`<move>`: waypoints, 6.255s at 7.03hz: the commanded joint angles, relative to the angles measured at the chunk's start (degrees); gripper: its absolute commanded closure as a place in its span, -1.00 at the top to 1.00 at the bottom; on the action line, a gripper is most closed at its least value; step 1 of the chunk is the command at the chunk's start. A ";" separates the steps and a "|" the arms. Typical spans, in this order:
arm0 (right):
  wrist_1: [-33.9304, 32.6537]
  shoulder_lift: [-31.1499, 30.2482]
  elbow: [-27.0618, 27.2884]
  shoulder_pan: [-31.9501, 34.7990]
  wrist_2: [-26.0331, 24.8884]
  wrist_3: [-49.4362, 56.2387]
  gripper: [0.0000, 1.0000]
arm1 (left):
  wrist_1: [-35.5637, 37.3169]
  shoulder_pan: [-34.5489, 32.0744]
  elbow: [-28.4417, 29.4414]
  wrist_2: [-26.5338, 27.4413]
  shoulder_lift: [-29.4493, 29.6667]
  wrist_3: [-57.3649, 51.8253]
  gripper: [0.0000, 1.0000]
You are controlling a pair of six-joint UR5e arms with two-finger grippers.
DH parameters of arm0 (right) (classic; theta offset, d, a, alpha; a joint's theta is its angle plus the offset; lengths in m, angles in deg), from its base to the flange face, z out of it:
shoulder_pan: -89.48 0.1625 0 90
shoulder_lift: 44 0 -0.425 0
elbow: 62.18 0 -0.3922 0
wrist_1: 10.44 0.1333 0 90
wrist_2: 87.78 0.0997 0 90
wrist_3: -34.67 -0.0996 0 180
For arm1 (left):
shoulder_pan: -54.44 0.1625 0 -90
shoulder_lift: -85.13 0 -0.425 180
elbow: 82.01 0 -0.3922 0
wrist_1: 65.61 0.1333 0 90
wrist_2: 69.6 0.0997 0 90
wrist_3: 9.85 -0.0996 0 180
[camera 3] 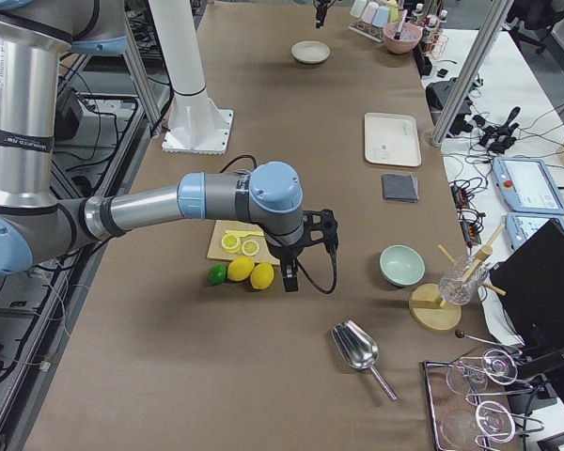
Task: Place red cherry on plate
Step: 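Move the left gripper down to the rim of the white plate, then grip the white plate rim with the left gripper, then slide the white plate with the left gripper toward the table centre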
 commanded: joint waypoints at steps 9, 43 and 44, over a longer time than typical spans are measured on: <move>0.09 -1.57 1.23 0.03 0.08 0.79 1.00 | -14.15 5.17 5.26 3.14 -0.34 7.07 0.74; -0.18 1.42 -0.70 -1.37 0.69 -1.06 1.00 | 15.12 47.88 -27.20 25.55 26.26 59.81 -1.00; -0.44 1.33 -0.61 -1.20 0.69 -1.14 1.00 | 14.76 46.75 -24.47 25.55 27.76 59.55 -1.00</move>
